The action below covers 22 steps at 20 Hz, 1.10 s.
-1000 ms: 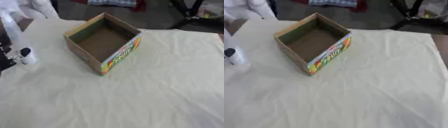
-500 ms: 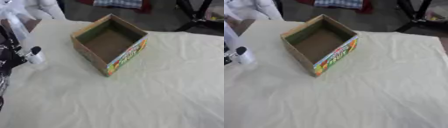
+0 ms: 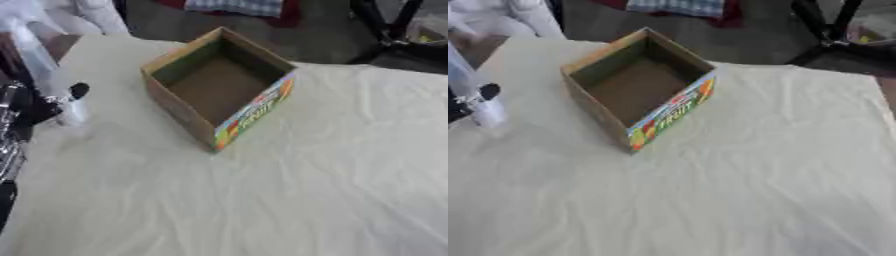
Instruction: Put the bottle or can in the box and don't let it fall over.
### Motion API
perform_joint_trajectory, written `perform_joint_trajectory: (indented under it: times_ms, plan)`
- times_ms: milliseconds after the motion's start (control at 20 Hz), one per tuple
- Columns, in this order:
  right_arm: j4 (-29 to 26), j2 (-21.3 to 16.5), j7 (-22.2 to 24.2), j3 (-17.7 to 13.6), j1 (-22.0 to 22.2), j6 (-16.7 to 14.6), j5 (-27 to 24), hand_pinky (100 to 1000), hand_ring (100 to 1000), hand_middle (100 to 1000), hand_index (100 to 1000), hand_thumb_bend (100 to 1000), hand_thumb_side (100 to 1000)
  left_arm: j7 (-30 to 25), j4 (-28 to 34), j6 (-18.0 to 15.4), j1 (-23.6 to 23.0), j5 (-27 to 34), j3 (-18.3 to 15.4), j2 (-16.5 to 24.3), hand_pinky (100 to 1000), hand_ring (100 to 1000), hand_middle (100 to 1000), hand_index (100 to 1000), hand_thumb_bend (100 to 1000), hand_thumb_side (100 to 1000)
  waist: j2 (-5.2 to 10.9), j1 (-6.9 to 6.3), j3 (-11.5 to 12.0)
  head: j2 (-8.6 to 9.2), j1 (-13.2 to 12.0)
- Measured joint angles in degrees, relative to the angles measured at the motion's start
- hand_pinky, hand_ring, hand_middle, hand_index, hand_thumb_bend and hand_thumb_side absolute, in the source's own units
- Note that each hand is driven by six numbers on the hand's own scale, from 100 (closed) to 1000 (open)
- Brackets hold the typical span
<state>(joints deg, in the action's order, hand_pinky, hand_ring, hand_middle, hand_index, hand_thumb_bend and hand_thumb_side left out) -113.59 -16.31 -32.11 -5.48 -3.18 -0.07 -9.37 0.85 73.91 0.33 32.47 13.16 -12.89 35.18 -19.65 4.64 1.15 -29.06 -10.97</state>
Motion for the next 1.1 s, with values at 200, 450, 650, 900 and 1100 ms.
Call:
perform_joint_trajectory:
  times_ms: [200,450,650,900,1100]
  plan:
    - [0.0,0.3,0.2,0.3,0.0,0.2,0.0,914,971,1000,921,100,470,0.0,-1.1,0.0,0.9,0.0,0.3,-0.5,1000,1000,1000,751,789,239,-0.02,0.1,0.0,0.01,0.0]
    - [0.0,0.5,0.3,0.3,0.0,0.4,0.0,914,971,1000,921,100,470,-0.4,-2.2,0.3,1.8,0.0,0.6,-1.2,1000,1000,1000,712,705,118,-0.05,0.17,-0.1,0.02,0.0]
    - [0.0,0.5,0.3,0.3,0.0,0.4,0.0,915,970,1000,920,100,470,-0.8,-2.5,0.9,1.8,0.5,0.7,-1.5,1000,1000,1000,645,418,100,-0.07,0.17,-0.1,0.02,0.0]
    - [0.0,0.6,0.3,0.3,0.0,0.4,0.0,916,969,1000,920,100,470,-0.2,-2.9,2.2,1.8,0.5,0.7,-1.5,1000,1000,1000,553,286,100,-0.07,0.17,-0.3,0.0,0.3]
    - [0.0,0.7,0.3,0.3,0.1,0.4,0.0,916,968,1000,920,100,470,1.5,-3.3,2.9,2.1,-0.1,0.7,-1.5,1000,1000,940,448,230,100,-0.07,0.16,-0.3,-0.13,1.4]
